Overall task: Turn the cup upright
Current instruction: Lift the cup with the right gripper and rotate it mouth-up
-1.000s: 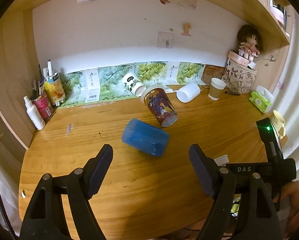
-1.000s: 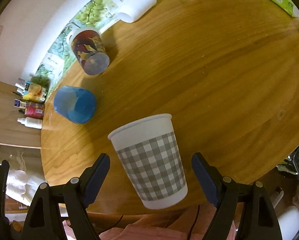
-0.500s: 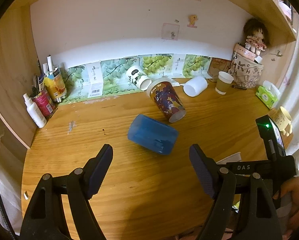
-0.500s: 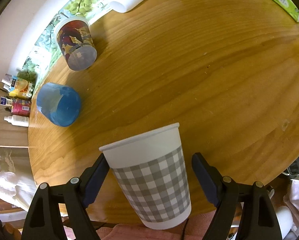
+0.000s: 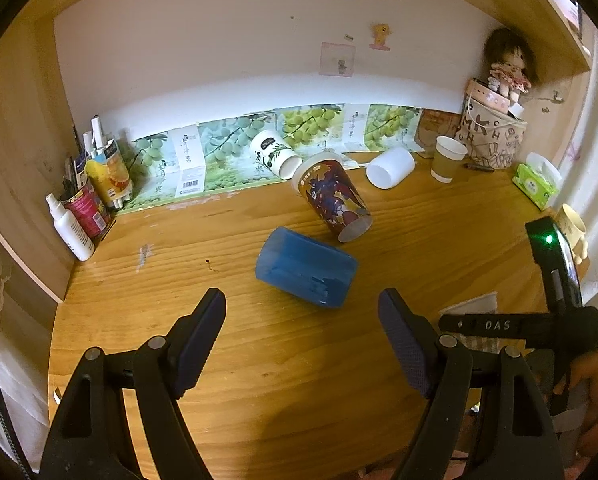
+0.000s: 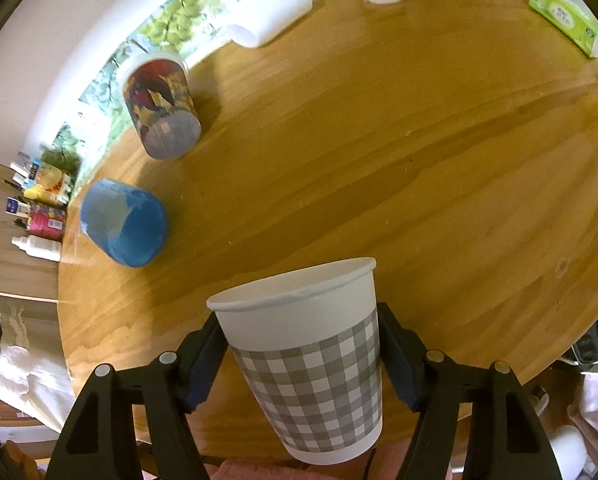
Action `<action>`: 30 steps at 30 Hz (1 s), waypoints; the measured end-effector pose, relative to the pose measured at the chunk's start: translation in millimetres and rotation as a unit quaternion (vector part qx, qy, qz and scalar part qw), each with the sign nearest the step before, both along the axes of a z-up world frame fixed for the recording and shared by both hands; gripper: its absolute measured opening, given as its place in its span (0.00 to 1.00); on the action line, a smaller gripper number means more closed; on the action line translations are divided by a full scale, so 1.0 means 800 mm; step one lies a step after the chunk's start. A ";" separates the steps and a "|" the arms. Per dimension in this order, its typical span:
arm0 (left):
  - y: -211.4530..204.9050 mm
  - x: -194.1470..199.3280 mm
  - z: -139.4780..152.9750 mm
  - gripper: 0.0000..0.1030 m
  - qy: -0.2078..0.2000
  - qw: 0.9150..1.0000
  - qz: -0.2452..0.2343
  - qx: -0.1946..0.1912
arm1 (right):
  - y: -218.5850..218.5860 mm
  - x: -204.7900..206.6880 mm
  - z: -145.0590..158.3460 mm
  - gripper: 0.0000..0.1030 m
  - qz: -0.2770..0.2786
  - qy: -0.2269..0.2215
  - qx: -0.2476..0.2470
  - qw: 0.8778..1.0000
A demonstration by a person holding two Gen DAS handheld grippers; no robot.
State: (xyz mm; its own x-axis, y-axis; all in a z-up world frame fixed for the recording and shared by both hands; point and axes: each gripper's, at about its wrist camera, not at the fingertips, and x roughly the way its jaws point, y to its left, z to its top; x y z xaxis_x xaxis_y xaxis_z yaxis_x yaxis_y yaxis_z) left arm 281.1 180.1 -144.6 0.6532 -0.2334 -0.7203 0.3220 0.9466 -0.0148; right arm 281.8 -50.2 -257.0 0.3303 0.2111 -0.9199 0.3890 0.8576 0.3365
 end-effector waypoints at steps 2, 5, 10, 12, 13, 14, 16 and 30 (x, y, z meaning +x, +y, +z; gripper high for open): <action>-0.002 -0.001 0.000 0.79 0.000 1.000 -0.003 0.004 | -0.002 -0.003 0.006 0.68 -0.004 -0.017 -0.006 1.000; -0.002 -0.003 -0.001 0.79 0.000 1.000 -0.005 0.006 | -0.005 -0.007 0.015 0.68 -0.012 -0.047 -0.020 0.999; 0.000 -0.006 -0.001 0.79 0.002 1.000 -0.002 0.004 | -0.003 -0.019 0.029 0.68 -0.011 -0.127 -0.079 0.989; 0.002 -0.008 -0.001 0.79 0.002 1.000 0.000 0.004 | 0.002 -0.026 0.033 0.68 -0.004 -0.165 -0.109 0.980; 0.002 -0.008 -0.001 0.79 0.002 1.000 0.000 0.003 | 0.003 -0.029 0.033 0.68 -0.001 -0.181 -0.116 0.977; 0.002 -0.008 -0.001 0.79 0.003 1.000 0.000 0.004 | 0.004 -0.032 0.033 0.68 -0.001 -0.199 -0.117 0.973; 0.002 -0.010 -0.002 0.79 0.004 1.000 0.000 0.009 | 0.004 -0.040 0.031 0.68 -0.003 -0.230 -0.115 0.966; 0.012 -0.032 -0.004 0.79 -0.005 0.999 0.015 0.049 | 0.023 -0.058 0.014 0.68 0.008 -0.306 -0.111 0.946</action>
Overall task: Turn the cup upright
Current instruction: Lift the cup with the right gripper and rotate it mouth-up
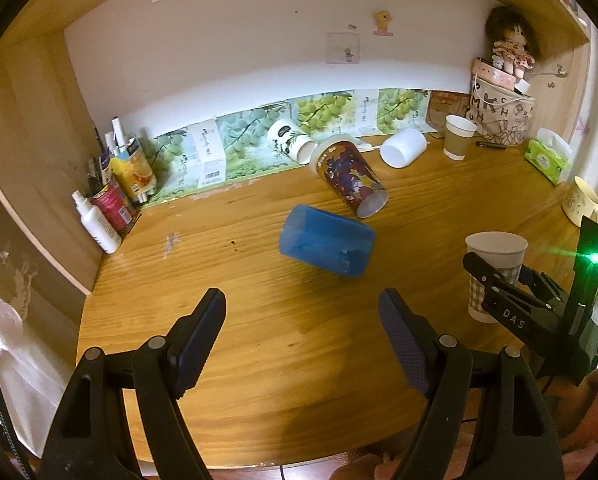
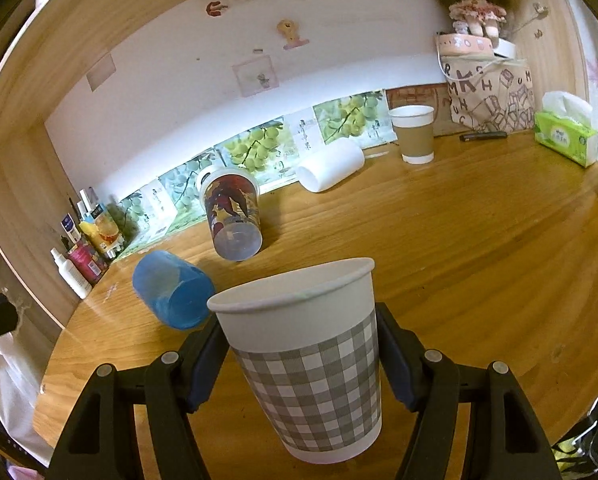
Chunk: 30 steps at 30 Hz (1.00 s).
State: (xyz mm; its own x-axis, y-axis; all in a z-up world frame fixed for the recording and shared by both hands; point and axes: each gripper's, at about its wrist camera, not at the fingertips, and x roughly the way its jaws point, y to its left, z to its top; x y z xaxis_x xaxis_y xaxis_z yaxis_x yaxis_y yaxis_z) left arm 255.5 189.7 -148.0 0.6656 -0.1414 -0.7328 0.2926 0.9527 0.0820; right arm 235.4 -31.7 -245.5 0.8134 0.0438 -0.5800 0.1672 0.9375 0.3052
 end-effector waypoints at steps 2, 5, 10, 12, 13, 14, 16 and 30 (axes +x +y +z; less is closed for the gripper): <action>0.003 -0.001 -0.001 0.79 0.001 1.000 0.005 0.000 | 0.003 -0.001 -0.003 0.68 0.000 -0.001 -0.005 1.000; 0.006 0.001 -0.002 0.79 0.004 1.000 0.009 -0.005 | 0.007 -0.002 -0.006 0.68 -0.002 -0.002 -0.019 1.000; 0.005 0.002 -0.004 0.79 0.008 1.000 0.005 -0.010 | 0.008 -0.004 -0.009 0.68 0.003 -0.001 -0.023 1.000; 0.001 0.003 -0.005 0.79 0.012 1.000 -0.002 -0.011 | 0.008 -0.005 -0.009 0.68 0.006 0.001 -0.026 1.000; 0.000 0.003 -0.006 0.79 0.013 1.000 -0.005 -0.010 | 0.009 -0.007 -0.009 0.68 0.008 0.002 -0.029 1.000; -0.002 0.003 -0.006 0.79 0.013 1.000 -0.009 -0.009 | 0.010 -0.008 -0.009 0.67 0.009 0.004 -0.032 0.999; -0.005 0.002 -0.005 0.79 0.012 1.000 -0.015 -0.011 | 0.009 -0.012 -0.010 0.66 0.010 0.010 -0.031 0.999; -0.005 0.008 -0.009 0.79 0.026 0.999 -0.010 -0.027 | 0.006 -0.019 -0.013 0.60 0.009 0.019 -0.039 0.999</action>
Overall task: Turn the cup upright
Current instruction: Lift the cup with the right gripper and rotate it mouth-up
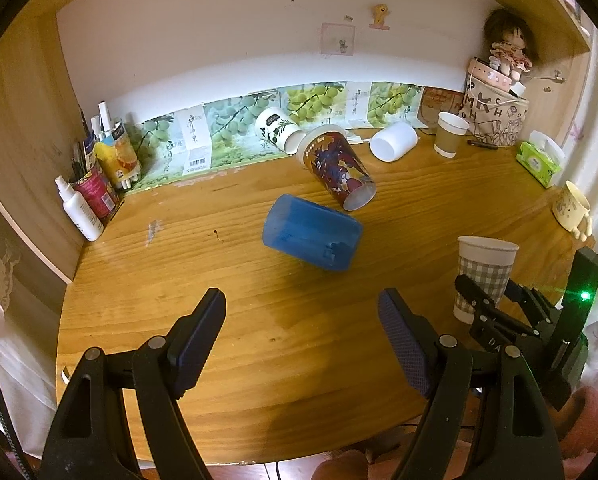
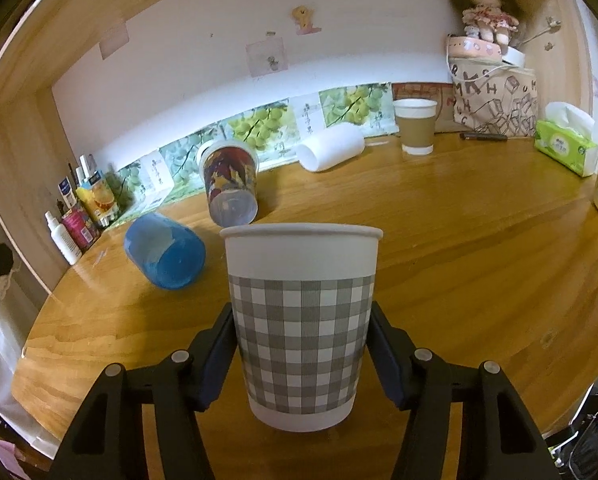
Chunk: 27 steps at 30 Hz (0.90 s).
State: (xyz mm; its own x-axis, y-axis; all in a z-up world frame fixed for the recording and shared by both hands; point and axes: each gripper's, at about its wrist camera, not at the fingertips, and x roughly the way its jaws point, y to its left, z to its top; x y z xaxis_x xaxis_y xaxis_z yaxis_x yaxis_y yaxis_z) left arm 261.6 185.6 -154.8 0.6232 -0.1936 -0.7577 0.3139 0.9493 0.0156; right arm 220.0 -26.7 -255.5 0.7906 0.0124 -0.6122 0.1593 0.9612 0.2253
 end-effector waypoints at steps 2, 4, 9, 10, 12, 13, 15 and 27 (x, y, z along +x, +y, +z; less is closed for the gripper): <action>0.000 0.000 0.000 0.79 -0.002 1.000 0.000 0.002 | -0.001 0.001 0.000 0.60 -0.007 -0.005 -0.008 1.000; -0.001 -0.001 0.001 0.79 -0.004 1.000 0.000 0.004 | -0.002 0.003 -0.001 0.60 -0.014 -0.008 -0.016 1.000; 0.000 -0.004 0.003 0.79 -0.012 1.000 0.004 0.013 | 0.005 0.009 -0.007 0.60 -0.017 -0.015 -0.048 0.999; 0.001 -0.004 0.004 0.79 -0.014 1.000 0.005 0.015 | 0.007 0.009 -0.008 0.60 -0.017 -0.016 -0.055 0.998; 0.001 -0.005 0.004 0.79 -0.016 1.000 0.006 0.020 | 0.010 0.009 -0.010 0.60 -0.019 -0.021 -0.063 0.998; 0.001 -0.006 0.004 0.79 -0.016 1.000 0.006 0.022 | 0.011 0.008 -0.010 0.60 -0.019 -0.022 -0.064 0.998; 0.000 -0.006 0.005 0.79 -0.016 1.000 0.007 0.024 | 0.011 0.008 -0.010 0.60 -0.017 -0.022 -0.064 0.998; -0.009 -0.006 0.001 0.79 -0.007 1.000 0.003 0.021 | 0.019 -0.004 -0.009 0.60 0.006 -0.019 -0.084 0.996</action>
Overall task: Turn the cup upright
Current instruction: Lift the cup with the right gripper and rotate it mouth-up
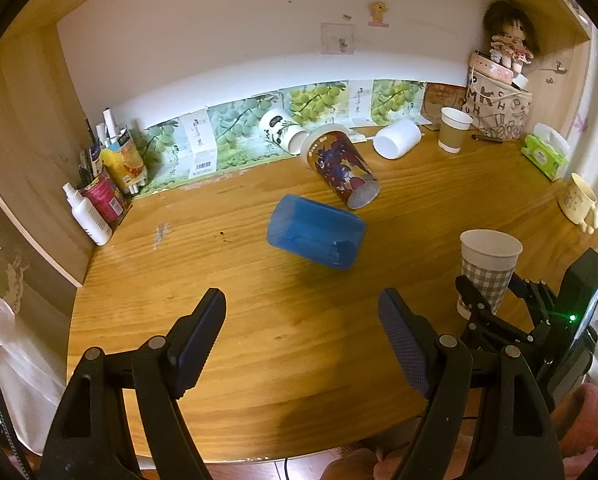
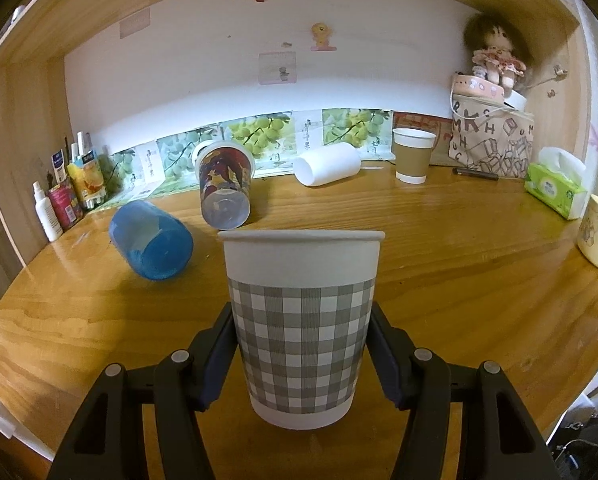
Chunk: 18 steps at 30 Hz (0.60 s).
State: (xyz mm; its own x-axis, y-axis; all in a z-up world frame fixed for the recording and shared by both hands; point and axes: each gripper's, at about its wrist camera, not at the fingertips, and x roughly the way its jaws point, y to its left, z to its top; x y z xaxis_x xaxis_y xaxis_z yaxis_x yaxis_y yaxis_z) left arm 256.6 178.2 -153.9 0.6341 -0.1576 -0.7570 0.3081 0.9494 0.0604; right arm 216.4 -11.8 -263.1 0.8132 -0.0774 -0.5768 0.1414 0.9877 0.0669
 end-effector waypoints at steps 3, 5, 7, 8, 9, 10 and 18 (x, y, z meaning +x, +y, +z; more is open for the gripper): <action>-0.005 -0.001 -0.001 0.79 0.002 1.000 -0.003 0.001 | 0.000 -0.004 0.000 0.61 0.005 0.003 -0.001 1.000; -0.008 -0.001 0.000 0.79 0.004 1.000 -0.004 0.000 | 0.001 -0.006 -0.001 0.61 0.012 0.009 -0.005 1.000; -0.010 -0.001 -0.001 0.79 0.005 1.000 -0.003 -0.001 | 0.001 -0.008 -0.008 0.60 0.021 0.029 -0.002 0.999; -0.010 -0.001 -0.001 0.79 0.006 1.000 -0.003 -0.001 | 0.001 -0.009 -0.011 0.60 0.023 0.036 0.000 0.999; -0.011 -0.001 -0.001 0.79 0.006 1.000 -0.003 -0.002 | 0.000 -0.011 -0.014 0.60 0.022 0.041 0.000 0.999; -0.013 -0.002 -0.001 0.79 0.007 1.000 -0.002 -0.002 | -0.001 -0.013 -0.017 0.60 0.022 0.046 0.000 0.999; -0.025 -0.005 -0.002 0.79 0.013 1.000 -0.006 -0.001 | -0.012 -0.018 -0.021 0.61 0.028 0.064 0.005 0.998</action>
